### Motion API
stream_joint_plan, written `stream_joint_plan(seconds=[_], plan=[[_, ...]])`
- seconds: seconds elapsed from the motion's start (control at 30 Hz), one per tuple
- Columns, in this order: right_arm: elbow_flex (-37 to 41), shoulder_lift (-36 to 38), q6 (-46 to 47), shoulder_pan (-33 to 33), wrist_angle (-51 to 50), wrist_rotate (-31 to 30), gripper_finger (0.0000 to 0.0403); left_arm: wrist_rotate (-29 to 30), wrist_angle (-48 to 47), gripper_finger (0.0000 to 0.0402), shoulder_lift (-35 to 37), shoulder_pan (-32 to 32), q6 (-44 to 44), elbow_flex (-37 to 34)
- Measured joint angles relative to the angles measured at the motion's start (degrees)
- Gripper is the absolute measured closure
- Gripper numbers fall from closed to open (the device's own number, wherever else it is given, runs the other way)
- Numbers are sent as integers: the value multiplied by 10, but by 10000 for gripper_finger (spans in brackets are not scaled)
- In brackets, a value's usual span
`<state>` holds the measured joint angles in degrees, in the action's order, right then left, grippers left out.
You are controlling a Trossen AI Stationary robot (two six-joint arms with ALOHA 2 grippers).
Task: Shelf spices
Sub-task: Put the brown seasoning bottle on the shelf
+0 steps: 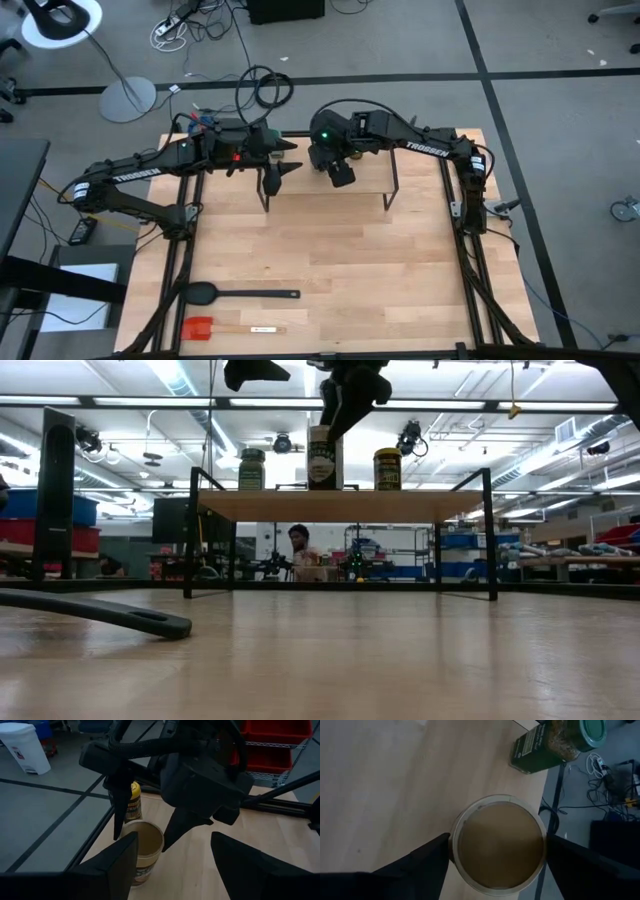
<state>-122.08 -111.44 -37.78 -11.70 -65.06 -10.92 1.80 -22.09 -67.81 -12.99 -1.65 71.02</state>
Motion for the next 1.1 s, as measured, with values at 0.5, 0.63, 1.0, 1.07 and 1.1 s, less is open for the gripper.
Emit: stream_joint_plan(seconds=[0.5,0.63,1.0,1.07,1.1], plan=[[-7,1,-13,5,10,-8,96,0,0,147,0,0,1,0],[-17,1,-14,8,5,-8,92,0,0,147,0,0,1,0],[-25,1,-9,9,7,1,94,0,1,147,0,0,1,0],[-26,2,-11,9,11,0,95,0,2,147,0,0,1,0],[-26,2,-12,9,10,-2,95,0,2,147,0,0,1,0]])
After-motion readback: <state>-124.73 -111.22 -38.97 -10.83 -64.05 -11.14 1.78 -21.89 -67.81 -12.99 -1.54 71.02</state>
